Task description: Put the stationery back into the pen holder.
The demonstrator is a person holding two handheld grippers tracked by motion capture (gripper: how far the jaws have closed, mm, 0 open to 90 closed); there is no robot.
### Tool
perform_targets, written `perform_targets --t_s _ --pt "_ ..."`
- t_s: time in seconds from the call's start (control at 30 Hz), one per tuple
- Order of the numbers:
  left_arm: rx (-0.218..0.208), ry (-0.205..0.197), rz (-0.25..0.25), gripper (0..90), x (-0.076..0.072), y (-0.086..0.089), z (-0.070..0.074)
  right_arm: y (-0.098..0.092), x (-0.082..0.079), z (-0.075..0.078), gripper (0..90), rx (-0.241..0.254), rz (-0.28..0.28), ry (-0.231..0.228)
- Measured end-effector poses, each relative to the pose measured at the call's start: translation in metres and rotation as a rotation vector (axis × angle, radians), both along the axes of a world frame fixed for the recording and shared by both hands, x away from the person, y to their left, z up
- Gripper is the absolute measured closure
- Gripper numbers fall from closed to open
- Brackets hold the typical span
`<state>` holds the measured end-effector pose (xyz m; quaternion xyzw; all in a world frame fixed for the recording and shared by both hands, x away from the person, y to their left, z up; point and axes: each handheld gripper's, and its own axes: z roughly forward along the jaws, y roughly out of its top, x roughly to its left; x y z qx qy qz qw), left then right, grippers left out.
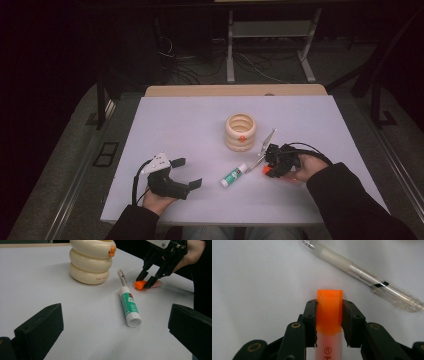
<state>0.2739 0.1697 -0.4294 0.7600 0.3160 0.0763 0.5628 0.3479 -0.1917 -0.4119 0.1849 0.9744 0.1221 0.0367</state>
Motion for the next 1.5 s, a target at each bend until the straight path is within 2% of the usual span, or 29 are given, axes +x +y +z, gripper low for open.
perform_targets --t_s 0.23,0.33,0.57,0.93,0.97,1.5 --pt "0.001 0.001 0.000 0.0 0.000 0.000 0.000 0.001 0.002 0.011 66.2 0.032 -0.014 0.012" --pt "0.000 0.000 0.000 0.0 0.000 0.000 0.000 0.001 0.005 0.016 66.2 0.039 0.004 0.000" --pt "-0.001 0.000 0.000 0.0 0.000 0.000 0.000 0.004 0.007 0.030 66.2 0.081 -0.019 -0.008" --pt "0.000 0.000 -0.001 0.0 0.000 0.000 0.000 0.003 0.014 0.056 66.1 0.137 -0.027 -0.047" --pt "0.000 0.000 -0.001 0.0 0.000 0.000 0.000 0.003 0.016 0.058 66.1 0.136 -0.021 -0.061" --pt "-0.002 -0.002 -0.002 0.0 0.000 0.000 0.000 0.009 0.028 0.100 66.1 0.253 -0.047 -0.123"
